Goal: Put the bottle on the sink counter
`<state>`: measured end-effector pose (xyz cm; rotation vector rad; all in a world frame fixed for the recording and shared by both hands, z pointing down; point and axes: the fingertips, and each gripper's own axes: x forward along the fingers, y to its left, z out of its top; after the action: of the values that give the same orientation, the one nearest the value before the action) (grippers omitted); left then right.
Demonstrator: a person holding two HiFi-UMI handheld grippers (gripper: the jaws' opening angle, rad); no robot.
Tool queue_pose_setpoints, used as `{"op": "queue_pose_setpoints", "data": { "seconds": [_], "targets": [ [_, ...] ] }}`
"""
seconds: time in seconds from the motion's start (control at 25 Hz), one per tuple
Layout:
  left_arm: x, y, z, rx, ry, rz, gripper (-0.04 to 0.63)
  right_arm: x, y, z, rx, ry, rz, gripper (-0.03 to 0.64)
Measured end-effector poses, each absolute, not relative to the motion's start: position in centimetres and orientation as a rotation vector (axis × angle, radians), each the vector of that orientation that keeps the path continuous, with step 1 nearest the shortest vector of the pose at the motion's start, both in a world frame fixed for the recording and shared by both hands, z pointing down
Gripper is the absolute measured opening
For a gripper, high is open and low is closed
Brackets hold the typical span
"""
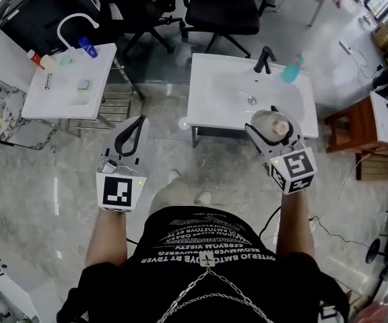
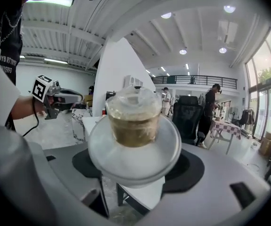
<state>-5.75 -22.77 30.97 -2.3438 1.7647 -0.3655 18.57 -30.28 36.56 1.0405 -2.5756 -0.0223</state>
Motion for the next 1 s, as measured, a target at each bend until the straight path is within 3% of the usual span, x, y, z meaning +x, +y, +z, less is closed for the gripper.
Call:
{"op": "queue_pose_setpoints", "data": {
  "seconds": [1.0],
  "targets": [
    [-12.4,-42.3,34.3,-2.438,1.688,-0.399,0.006,5.4,-44.5,58.6,0.83,-2.436,0.277,0.334]
  ]
}}
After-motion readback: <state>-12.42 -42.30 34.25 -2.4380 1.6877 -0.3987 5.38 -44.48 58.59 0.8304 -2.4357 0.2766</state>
